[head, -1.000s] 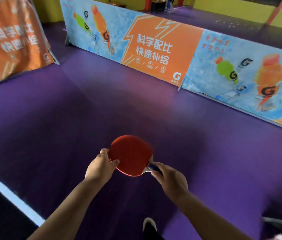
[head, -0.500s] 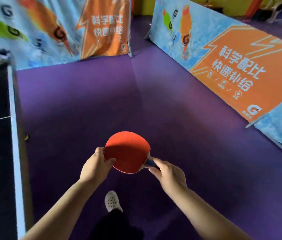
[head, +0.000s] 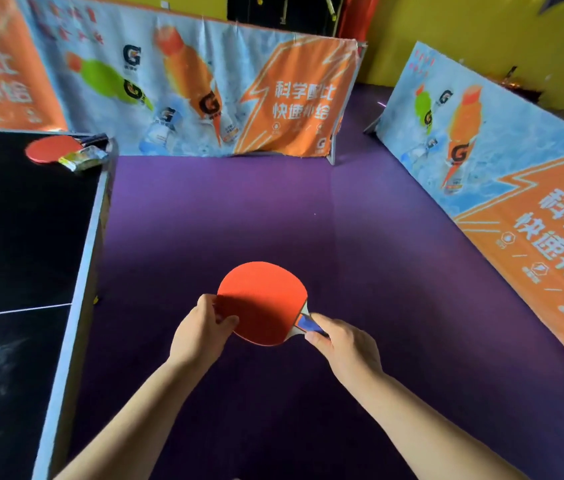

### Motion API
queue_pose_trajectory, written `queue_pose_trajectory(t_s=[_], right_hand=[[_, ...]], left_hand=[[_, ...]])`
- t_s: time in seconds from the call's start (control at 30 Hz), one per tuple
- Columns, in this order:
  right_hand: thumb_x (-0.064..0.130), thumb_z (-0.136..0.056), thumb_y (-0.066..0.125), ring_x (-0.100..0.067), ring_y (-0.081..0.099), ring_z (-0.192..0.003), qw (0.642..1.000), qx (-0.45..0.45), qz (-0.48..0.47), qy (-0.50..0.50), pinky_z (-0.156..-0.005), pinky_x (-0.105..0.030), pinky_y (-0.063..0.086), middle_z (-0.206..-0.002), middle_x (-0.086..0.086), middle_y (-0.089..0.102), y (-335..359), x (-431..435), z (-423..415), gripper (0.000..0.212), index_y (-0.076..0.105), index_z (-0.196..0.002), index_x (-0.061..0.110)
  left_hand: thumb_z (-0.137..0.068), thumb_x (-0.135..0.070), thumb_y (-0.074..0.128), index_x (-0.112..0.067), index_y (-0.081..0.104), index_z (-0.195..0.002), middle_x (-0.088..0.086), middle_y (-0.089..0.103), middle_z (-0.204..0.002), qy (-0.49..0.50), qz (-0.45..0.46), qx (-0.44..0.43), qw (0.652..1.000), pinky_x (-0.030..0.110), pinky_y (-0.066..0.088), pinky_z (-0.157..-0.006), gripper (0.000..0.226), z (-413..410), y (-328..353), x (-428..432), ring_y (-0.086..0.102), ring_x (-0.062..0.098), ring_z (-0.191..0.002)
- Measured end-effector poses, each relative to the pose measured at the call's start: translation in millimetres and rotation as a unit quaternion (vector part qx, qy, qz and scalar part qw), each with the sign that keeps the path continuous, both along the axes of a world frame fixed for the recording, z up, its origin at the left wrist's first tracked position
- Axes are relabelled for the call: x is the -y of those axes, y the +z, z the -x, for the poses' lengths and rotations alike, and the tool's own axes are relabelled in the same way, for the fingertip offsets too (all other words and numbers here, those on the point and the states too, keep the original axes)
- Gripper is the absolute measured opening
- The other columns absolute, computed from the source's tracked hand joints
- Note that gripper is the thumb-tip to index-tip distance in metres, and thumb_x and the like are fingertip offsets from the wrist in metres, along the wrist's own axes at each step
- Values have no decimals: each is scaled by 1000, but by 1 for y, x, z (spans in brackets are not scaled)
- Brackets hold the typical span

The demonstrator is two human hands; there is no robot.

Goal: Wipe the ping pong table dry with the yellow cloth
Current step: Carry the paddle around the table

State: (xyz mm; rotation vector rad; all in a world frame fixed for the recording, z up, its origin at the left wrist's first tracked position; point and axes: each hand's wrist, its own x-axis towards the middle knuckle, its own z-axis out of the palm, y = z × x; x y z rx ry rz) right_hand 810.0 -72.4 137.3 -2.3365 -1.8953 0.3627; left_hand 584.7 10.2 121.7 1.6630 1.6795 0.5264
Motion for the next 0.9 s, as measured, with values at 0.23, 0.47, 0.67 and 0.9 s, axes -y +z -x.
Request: queue_pose_trajectory(t_s=[0.23, 0.47, 0.67, 0.9], right_hand=[[47, -99, 47, -19, 63, -95, 994, -13, 11, 108, -76, -32, 47, -107, 3, 66, -7, -156, 28, 42, 53, -137, 29], [45, -98, 52, -18, 64, -93, 977, -47, -8, 207, -68, -26, 38, -106, 3, 65, -33, -336, 58, 48, 49, -143, 29], [41, -98, 55, -21, 63, -98, 953, -77, -1, 293, -75, -31, 45, -108, 1, 66, -28, -503, 96, 47, 51, -142, 26], [31, -98, 54, -20, 55, -108, 925, -95, 71, 361, -82, -31, 43, -118, 0, 60, -23, -636, 159, 38, 47, -133, 18]], left_hand=[[-83, -31, 68, -15, 51, -110, -4, 60, -94, 112, 16, 12, 993, 32, 42, -71, 36, 42, -12, -106, 53, 16, -82], [-83, -33, 68, -16, 48, -118, -7, 57, -92, 183, 17, -24, 983, 28, 40, -70, 43, 75, -23, -246, 53, 14, -81], [-83, -33, 68, -18, 47, -119, -10, 57, -91, 260, 20, -39, 965, 27, 41, -68, 44, 110, -7, -368, 54, 10, -80], [-81, -29, 69, -23, 46, -128, -15, 57, -88, 340, 18, -42, 939, 24, 40, -66, 52, 163, -8, -455, 54, 7, -80]])
